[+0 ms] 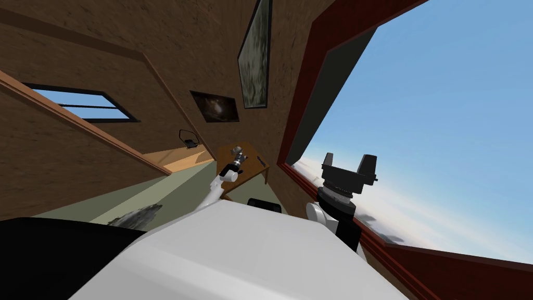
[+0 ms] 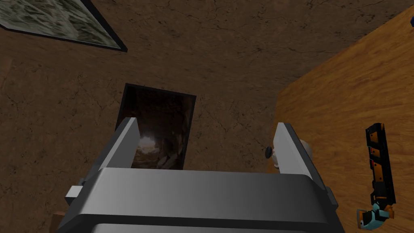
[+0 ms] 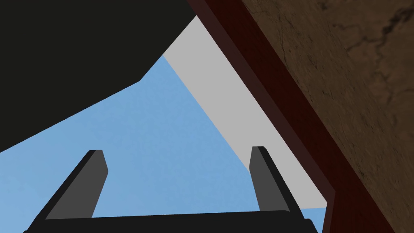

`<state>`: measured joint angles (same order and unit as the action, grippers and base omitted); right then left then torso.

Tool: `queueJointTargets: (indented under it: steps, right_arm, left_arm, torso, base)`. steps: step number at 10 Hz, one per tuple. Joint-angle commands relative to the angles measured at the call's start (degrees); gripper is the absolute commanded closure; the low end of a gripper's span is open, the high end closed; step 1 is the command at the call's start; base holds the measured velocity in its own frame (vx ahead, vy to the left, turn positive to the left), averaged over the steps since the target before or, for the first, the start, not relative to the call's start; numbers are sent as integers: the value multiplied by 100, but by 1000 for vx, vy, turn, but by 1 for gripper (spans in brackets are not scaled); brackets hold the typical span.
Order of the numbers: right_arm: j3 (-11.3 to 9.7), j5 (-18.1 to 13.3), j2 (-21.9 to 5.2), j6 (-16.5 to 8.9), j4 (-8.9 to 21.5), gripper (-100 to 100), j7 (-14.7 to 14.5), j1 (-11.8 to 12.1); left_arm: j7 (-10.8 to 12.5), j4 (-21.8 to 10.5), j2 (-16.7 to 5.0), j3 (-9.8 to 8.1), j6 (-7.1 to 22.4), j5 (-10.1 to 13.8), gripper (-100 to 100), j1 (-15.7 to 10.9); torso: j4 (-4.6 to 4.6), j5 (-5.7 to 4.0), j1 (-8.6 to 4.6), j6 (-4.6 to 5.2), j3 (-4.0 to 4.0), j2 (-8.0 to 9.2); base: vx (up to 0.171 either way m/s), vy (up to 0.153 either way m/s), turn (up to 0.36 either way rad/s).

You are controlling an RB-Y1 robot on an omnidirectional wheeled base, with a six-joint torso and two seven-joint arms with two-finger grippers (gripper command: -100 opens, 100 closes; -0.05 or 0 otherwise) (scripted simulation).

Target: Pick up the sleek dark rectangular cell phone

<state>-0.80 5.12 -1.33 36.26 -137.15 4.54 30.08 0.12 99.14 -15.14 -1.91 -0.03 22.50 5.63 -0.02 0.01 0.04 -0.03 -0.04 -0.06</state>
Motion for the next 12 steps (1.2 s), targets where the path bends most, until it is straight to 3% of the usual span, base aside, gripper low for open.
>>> queueJointTargets:
  steps: [1, 2, 5, 8, 9, 11, 12]
  right_arm:
    - [0, 0, 0, 0, 0, 0, 0, 0]
    - [0, 0, 0, 0, 0, 0, 0, 0]
    - [0, 0, 0, 0, 0, 0, 0, 0]
    - [0, 0, 0, 0, 0, 0, 0, 0]
    - [0, 0, 0, 0, 0, 0, 0, 0]
    - [0, 0, 0, 0, 0, 0, 0, 0]
    - [0, 0, 0, 0, 0, 0, 0, 0]
  left_arm:
    - [48, -286, -46, -40, 286, 141, -100, -195]
    - [48, -404, -46, -40, 361, 141, -100, -195]
    - [173, -980, -202, -129, 816, 426, -100, -577]
    - [173, -1140, -202, -129, 912, 426, -100, -577]
    - [238, -1364, -276, -173, 1188, 567, -100, -764]
    - [238, -1523, -276, -173, 1188, 567, -100, -764]
    - [304, -1736, -351, -218, 1464, 708, -100, -947]
  torso:
    - [0, 0, 0, 0, 0, 0]
    - [0, 0, 0, 2, 0, -1]
    - [0, 0, -1, 0, 1, 1]
    - [1, -1, -3, 0, 2, 3]
    - [1, -1, -4, 0, 3, 5]
    - [1, -1, -2, -1, 2, 3]
    - [1, -1, -4, 0, 3, 4]
  base:
    - [11, 8, -51]
    - [11, 8, -46]
    - [10, 5, -52]
    - [3, 2, -12]
    - [4, 1, -65]
    - [4, 2, -20]
    - [7, 1, -55]
